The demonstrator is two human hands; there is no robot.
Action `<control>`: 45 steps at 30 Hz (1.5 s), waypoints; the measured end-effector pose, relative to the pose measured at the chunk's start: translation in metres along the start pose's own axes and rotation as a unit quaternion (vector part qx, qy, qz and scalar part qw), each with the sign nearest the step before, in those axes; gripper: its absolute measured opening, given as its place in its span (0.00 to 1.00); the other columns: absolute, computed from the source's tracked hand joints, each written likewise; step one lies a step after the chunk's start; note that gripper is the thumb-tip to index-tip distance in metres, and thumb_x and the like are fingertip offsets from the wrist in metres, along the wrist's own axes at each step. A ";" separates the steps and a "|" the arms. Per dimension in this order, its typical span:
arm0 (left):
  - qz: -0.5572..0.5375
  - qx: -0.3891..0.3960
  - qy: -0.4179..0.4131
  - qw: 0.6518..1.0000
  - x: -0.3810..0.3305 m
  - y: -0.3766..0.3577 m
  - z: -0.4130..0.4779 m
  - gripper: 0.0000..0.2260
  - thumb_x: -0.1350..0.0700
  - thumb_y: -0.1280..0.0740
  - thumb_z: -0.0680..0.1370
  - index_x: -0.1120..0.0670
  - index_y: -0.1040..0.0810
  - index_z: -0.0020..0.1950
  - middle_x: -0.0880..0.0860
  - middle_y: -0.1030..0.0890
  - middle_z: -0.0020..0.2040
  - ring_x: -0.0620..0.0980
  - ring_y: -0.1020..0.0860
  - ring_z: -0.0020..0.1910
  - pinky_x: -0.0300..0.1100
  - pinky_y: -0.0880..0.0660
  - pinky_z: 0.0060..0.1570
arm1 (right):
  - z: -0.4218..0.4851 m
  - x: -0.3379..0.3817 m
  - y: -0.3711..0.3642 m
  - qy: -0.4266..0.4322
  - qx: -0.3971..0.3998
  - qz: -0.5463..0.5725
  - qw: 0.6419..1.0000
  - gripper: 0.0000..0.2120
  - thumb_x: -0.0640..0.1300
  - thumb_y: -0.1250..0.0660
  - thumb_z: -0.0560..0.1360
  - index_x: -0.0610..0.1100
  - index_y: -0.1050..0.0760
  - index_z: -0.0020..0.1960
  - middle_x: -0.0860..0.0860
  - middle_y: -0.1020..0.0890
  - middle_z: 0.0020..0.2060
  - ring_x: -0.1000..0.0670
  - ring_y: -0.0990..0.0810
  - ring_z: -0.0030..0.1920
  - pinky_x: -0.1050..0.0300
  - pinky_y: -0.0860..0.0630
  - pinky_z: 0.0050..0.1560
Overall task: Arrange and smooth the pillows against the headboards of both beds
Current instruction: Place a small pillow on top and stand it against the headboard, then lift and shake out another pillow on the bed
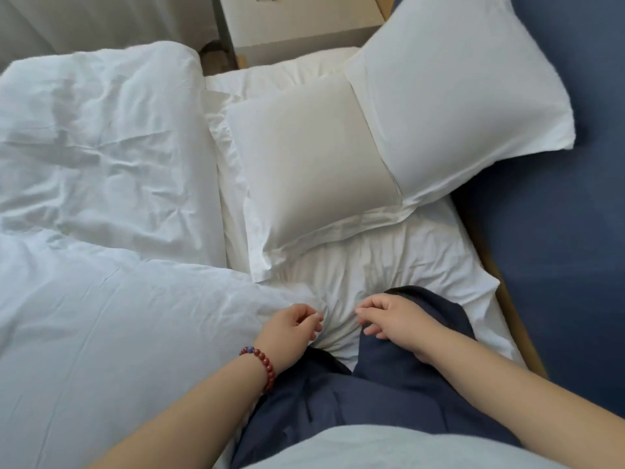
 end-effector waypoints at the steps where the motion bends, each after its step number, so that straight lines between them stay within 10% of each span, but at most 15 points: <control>1: 0.017 0.017 0.004 1.000 0.005 -0.003 0.003 0.09 0.51 0.37 0.80 0.53 0.19 0.46 0.49 0.16 0.45 0.48 0.18 0.46 0.42 0.22 0.49 | -0.002 -0.008 0.000 -0.010 -0.005 -0.002 1.000 0.06 0.50 0.34 0.78 0.49 0.20 0.48 0.54 0.16 0.45 0.55 0.17 0.43 0.56 0.22 0.51; 13: 0.213 0.097 -0.011 0.972 0.044 -0.008 0.055 0.09 0.50 0.41 0.81 0.49 0.22 0.50 0.47 0.18 0.46 0.47 0.19 0.46 0.44 0.21 0.48 | 0.023 -0.094 -0.016 -0.104 -0.026 -0.126 0.986 0.10 0.54 0.36 0.77 0.50 0.22 0.53 0.54 0.19 0.48 0.52 0.21 0.48 0.56 0.23 0.52; 24: 0.210 0.015 -0.029 0.977 0.038 -0.041 0.061 0.09 0.51 0.40 0.81 0.50 0.21 0.49 0.46 0.18 0.45 0.48 0.20 0.47 0.46 0.22 0.52 | 0.038 -0.155 -0.003 -0.100 -0.045 0.035 0.993 0.12 0.50 0.35 0.79 0.42 0.22 0.55 0.47 0.18 0.51 0.45 0.18 0.52 0.52 0.22 0.54; 45: 0.113 -0.042 0.043 0.992 0.077 -0.371 -0.093 0.10 0.47 0.40 0.81 0.49 0.21 0.51 0.45 0.17 0.47 0.46 0.18 0.47 0.46 0.21 0.49 | -0.076 -0.366 0.056 0.024 0.014 -0.021 0.999 0.05 0.49 0.35 0.77 0.49 0.22 0.49 0.53 0.19 0.43 0.51 0.21 0.44 0.59 0.27 0.41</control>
Point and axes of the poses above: each hand's wrist, its own z-axis towards the middle knuckle, its own y-axis out of the back of the hand, x = y × z, the point moved 7 cm from there along z, towards the middle knuckle
